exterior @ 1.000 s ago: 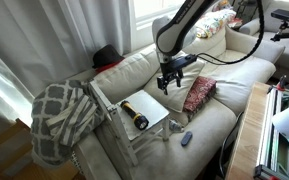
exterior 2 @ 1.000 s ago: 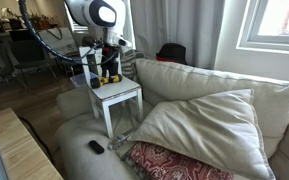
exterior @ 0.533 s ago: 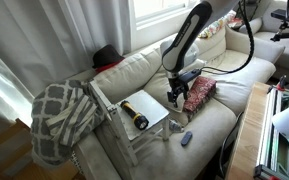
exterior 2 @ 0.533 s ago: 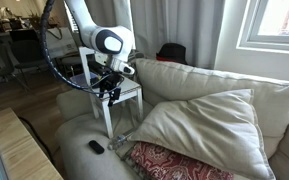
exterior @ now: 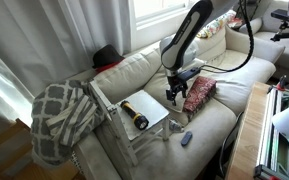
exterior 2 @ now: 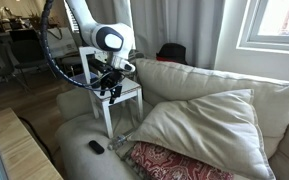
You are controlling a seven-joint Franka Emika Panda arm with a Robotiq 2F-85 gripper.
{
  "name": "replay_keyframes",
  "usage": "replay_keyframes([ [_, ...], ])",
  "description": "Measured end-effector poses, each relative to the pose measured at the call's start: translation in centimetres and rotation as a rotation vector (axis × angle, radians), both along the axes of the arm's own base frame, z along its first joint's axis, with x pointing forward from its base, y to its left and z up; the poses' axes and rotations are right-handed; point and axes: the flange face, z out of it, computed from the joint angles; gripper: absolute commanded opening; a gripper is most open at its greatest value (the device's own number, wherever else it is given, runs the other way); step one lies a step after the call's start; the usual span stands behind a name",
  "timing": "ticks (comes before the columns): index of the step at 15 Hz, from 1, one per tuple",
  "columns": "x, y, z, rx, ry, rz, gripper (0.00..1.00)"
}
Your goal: Put the flashlight on it's side then put the bottle onto the chair
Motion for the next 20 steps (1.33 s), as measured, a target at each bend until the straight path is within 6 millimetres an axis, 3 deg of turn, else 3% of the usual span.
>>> replay_keyframes([
  [10,-0.2,0.0,-0.4,0.000,0.009,0.000,1.00],
  [15,-2.1,0.7,-4.8,0.018,0.030,0.041,1.00],
  [20,-3.5,0.7,-10.1,0.017,-0.126,0.088,1.00],
])
